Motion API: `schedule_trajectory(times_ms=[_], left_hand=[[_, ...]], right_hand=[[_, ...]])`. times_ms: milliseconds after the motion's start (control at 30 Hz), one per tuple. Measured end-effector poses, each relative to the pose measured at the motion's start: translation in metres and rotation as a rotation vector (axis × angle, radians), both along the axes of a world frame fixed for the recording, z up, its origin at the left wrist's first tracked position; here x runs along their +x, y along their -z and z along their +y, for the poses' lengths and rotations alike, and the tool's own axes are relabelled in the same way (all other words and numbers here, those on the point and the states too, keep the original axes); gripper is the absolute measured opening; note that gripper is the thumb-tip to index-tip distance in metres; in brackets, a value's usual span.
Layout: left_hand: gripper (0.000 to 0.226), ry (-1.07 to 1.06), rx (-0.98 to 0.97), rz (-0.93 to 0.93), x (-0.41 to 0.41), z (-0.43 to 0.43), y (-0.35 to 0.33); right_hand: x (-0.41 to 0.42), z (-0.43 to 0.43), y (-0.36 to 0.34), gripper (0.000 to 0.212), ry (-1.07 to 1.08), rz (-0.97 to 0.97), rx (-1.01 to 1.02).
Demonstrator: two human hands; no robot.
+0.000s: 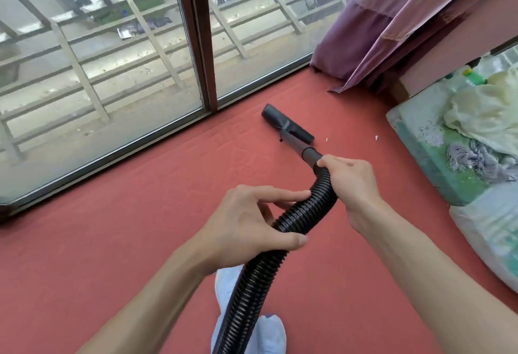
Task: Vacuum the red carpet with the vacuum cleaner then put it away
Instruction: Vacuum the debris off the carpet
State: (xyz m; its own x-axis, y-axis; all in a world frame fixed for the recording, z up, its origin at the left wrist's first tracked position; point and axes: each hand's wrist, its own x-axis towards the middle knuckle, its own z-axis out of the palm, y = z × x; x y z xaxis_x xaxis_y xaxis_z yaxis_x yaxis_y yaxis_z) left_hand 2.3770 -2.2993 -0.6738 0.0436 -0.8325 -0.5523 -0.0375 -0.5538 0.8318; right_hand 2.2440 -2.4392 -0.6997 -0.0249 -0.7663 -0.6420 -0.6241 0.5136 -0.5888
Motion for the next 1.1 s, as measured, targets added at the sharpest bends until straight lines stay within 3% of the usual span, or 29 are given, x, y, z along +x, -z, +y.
schedule_trajectory(times_ms=[233,467,567,600,700,833,900,1100], left_hand=[[0.056,0.065,0.006,0.058,-0.002,0.01,-0.015],[0.052,-0.008,0.051,0.01,-0.02,-0.009,0.011],[0.053,-0.031,0.067,-0.057,-0.045,-0.019,0.031],[0.054,-0.036,0.067,-0.086,-0.053,-0.022,0.037],[0.057,-0.016,0.053,-0.125,-0.071,-0.029,0.045],[0.056,0.018,0.037,-0.03,-0.067,-0.032,0.035],[0.055,0.066,0.043,0.037,-0.058,-0.033,0.027],[0.057,0.136,0.053,0.032,-0.06,-0.047,0.021]], right_hand=[[-0.022,0.025,-0.011,0.027,0.098,-0.067,0.062],[-0.028,0.009,0.03,0.016,0.134,-0.093,0.026],[-0.036,0.003,0.046,0.059,0.194,-0.076,0.012],[-0.039,0.002,0.05,0.064,0.208,-0.069,-0.003],[-0.051,-0.001,0.057,0.053,0.285,-0.048,-0.061],[-0.064,-0.006,0.051,0.016,0.397,-0.003,-0.143],[-0.068,-0.004,0.044,0.025,0.43,0.001,-0.151],[-0.08,-0.009,0.035,0.017,0.459,0.0,-0.097]])
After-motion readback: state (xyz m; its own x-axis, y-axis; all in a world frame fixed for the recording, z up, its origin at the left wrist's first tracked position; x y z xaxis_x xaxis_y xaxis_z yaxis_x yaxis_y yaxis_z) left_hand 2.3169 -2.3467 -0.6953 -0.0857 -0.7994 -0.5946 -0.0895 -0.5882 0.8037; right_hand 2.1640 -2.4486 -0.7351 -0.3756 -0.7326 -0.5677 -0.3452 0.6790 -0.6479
